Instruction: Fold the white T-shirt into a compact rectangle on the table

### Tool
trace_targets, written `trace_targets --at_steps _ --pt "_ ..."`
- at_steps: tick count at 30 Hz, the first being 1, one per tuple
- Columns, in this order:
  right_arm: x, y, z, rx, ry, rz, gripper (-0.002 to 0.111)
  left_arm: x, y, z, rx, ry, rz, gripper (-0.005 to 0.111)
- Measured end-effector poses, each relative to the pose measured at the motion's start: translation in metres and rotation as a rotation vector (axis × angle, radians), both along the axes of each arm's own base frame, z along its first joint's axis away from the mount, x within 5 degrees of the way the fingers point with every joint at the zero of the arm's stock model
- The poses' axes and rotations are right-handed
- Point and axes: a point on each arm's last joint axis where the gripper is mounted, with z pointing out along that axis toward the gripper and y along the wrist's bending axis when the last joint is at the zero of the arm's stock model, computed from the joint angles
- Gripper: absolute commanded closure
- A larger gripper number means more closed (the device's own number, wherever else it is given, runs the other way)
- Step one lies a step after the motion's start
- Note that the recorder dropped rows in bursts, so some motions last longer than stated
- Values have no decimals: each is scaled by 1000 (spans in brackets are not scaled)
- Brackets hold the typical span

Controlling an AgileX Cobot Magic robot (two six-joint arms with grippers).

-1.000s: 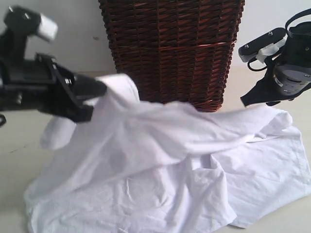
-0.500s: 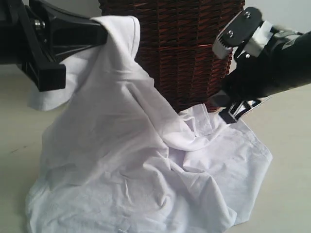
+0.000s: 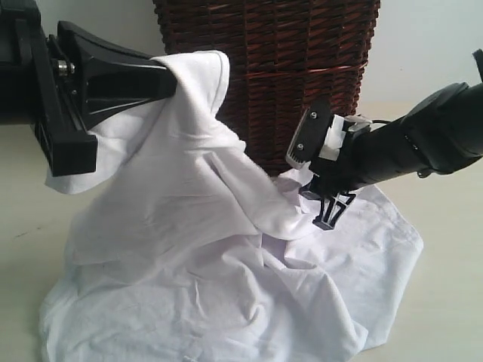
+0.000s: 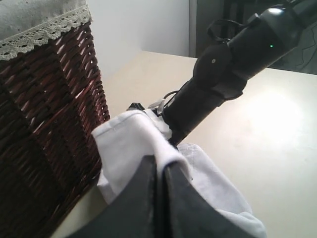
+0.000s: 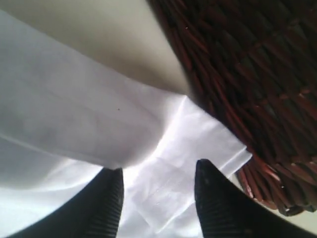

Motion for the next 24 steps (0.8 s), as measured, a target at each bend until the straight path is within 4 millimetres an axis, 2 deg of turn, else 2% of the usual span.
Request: trace_targets --at_steps 4,7,10,12,13,15,17,21,24 --pt "14 5 7 17 -34 1 63 0 0 0 1 -2 -1 107" --pt "6 13 7 59 24 118 63 0 0 0 3 -7 -5 107" --pt "5 14 7 58 24 126 64 -1 0 1 6 -15 -7 107" --pt "11 9 6 28 -14 62 76 -1 0 1 7 -17 -8 107" --pt "14 7 5 15 -28 25 90 -1 0 1 7 -17 -8 107" --pt "20 1 -2 -14 -48 -61 108 -1 0 1 7 -17 -8 107" --pt "22 0 -8 -25 -44 -77 108 0 1 1 17 -35 2 107" --pt "25 -5 6 -27 -107 -143 108 19 15 3 74 -140 237 107" --pt "24 -10 37 -11 -206 -190 108 35 31 11 108 -220 479 107"
